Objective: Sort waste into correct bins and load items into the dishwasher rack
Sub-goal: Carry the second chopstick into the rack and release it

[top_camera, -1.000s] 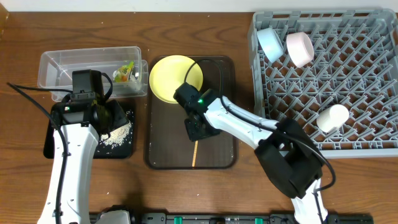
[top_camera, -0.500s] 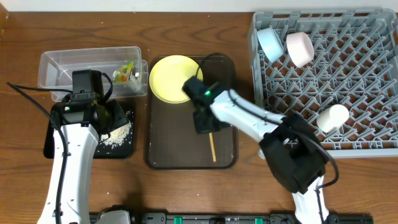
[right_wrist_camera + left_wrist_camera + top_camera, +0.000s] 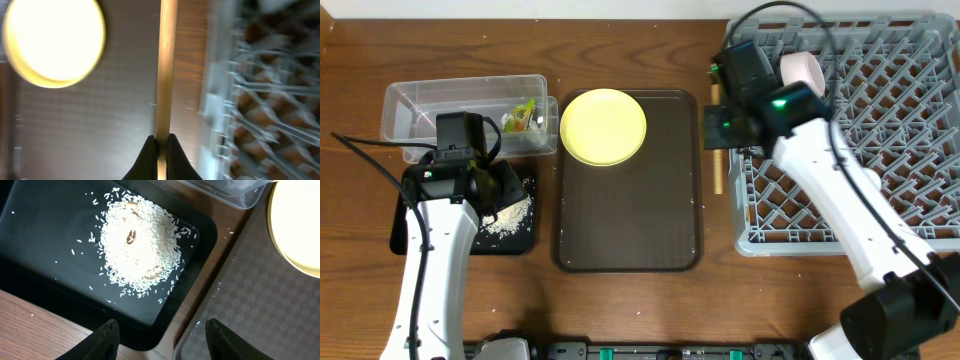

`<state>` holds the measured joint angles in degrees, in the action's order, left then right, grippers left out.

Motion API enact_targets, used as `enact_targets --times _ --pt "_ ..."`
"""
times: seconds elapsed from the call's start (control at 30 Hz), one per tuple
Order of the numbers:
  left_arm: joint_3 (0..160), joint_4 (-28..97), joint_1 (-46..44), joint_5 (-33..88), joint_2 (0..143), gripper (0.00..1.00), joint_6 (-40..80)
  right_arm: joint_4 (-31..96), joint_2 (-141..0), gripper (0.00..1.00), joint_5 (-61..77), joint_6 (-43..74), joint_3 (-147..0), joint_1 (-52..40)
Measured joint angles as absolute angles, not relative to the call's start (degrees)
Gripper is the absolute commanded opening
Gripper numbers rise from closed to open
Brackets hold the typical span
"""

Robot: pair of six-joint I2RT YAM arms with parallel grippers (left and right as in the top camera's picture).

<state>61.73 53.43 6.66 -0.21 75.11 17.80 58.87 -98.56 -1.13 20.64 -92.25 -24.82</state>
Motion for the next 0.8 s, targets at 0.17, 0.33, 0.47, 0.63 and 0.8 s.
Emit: enact_targets --times 0.17,0.33,0.47,0.63,0.8 --pt "61.7 53.4 6.7 -0.2 75.1 0.58 17.8 61.7 -99.5 0.01 -3.9 18.4 -90.7 -21.1" --pt "61.7 53.4 6.7 -0.2 75.1 0.58 17.8 61.4 -101.0 0.01 -5.2 17.1 -86.5 -18.3" --pt "61.7 53.4 6.7 -0.2 75.1 0.58 17.8 60.1 -101.5 0.02 -5.8 16.3 -84.1 -17.0" --pt "61.7 53.4 6.7 -0.2 75.1 0.58 17.8 59.0 -101.5 0.28 -6.0 14.0 -83.8 -16.8" --pt "61.7 53.4 6.7 -0.2 75.1 0.58 17.8 57.6 -101.5 0.34 -6.1 13.0 -83.8 -16.8"
